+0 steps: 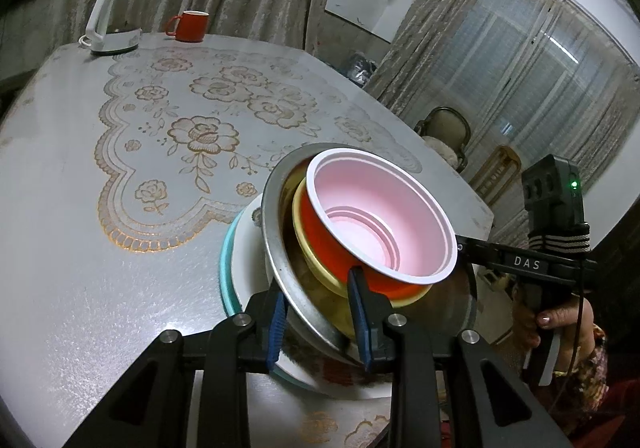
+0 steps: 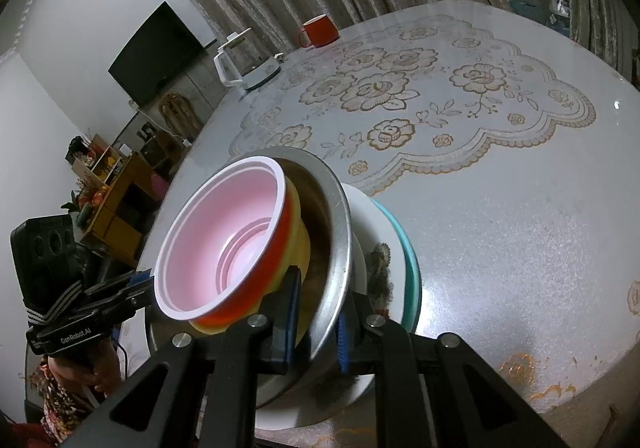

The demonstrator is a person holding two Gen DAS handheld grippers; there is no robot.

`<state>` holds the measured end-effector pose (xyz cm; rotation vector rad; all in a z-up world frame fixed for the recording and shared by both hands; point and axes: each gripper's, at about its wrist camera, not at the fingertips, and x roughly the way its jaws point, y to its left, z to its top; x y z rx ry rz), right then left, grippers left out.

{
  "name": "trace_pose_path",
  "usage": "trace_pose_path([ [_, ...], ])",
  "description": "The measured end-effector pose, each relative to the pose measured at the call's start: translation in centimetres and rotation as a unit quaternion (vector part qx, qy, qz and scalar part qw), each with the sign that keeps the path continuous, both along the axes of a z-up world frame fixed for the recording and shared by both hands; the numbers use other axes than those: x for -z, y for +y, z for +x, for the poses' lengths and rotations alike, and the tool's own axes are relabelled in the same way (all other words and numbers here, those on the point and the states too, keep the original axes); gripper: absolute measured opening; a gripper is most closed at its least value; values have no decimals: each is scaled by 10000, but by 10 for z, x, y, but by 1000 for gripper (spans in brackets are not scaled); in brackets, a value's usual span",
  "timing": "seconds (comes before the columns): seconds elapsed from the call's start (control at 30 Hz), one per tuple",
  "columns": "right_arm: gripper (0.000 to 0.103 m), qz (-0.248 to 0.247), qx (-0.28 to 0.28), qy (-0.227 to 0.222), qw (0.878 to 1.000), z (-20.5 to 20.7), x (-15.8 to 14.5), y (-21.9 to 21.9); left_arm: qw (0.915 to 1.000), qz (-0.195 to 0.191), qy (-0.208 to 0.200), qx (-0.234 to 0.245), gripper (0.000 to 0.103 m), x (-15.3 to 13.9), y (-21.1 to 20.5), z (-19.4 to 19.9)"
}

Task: Organize plates and bowls
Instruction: 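Lift the nested bowls with both tools and carry them over the plate stack, then lower the nested bowls onto the plate stack and open both tools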

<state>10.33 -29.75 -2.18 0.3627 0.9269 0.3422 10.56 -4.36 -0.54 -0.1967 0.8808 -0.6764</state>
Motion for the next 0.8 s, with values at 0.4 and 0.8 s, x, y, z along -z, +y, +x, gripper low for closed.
trace_pose_path([
  [0.4, 15, -13, 20, 2, 10000, 2, 2, -1, 10000, 47, 13, -17, 30, 1, -1, 2],
  [0.8, 16, 62, 94, 102, 9999, 2, 11, -2, 9999, 107, 58, -81, 30, 11, -3, 3],
])
